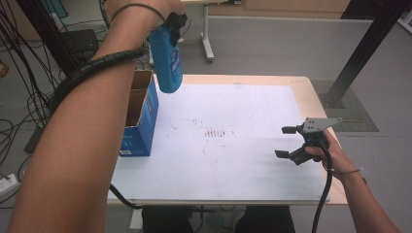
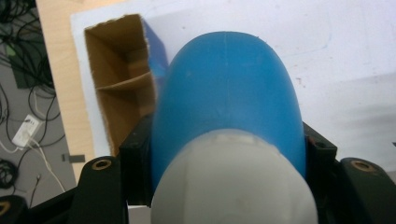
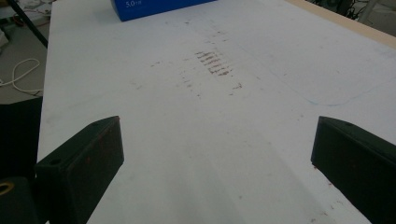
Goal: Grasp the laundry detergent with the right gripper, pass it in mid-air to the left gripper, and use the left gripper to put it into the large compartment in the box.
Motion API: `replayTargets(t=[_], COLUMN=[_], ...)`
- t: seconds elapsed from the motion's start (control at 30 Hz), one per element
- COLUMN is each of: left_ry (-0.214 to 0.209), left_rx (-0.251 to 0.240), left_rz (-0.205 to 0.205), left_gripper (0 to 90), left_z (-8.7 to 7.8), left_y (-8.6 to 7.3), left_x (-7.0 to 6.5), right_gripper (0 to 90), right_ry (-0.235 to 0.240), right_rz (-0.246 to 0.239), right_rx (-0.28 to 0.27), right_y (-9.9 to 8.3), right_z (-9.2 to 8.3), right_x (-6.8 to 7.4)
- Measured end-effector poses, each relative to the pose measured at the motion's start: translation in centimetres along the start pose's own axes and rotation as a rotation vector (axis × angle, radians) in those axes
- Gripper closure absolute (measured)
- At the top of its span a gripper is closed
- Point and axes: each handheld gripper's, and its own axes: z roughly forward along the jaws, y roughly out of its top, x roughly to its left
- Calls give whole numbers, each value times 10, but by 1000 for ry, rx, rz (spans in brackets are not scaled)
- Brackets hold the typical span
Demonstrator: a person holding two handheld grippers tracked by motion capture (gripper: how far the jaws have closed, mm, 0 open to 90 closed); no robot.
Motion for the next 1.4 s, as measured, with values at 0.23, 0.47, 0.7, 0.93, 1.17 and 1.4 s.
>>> replayTargets(t=[0.23, 0.47, 0.7, 0.93, 1.17, 1.4], left_ry=[23, 67, 101, 117, 117, 108], left_rx=[10, 26, 42, 75, 70, 84], left_rz=[-83, -157, -185, -193, -200, -194], left_gripper=[379, 380, 379, 380, 380, 380], left_z=[7, 13, 19, 29, 27, 34], left_y=[-2, -6, -7, -3, -4, -1], left_x=[31, 58, 75, 87, 96, 95], right_gripper=[24, 24, 24, 24, 24, 24], right_ry=[-5, -4, -4, -7, -11, -18], right_rz=[4, 5, 9, 9, 10, 5], right_rx=[-4, -7, -12, -11, -15, -19], right_y=[-1, -1, -2, -2, -3, -1], right_z=[0, 0, 3, 3, 0, -1], right_x=[0, 0, -1, -2, -2, -1])
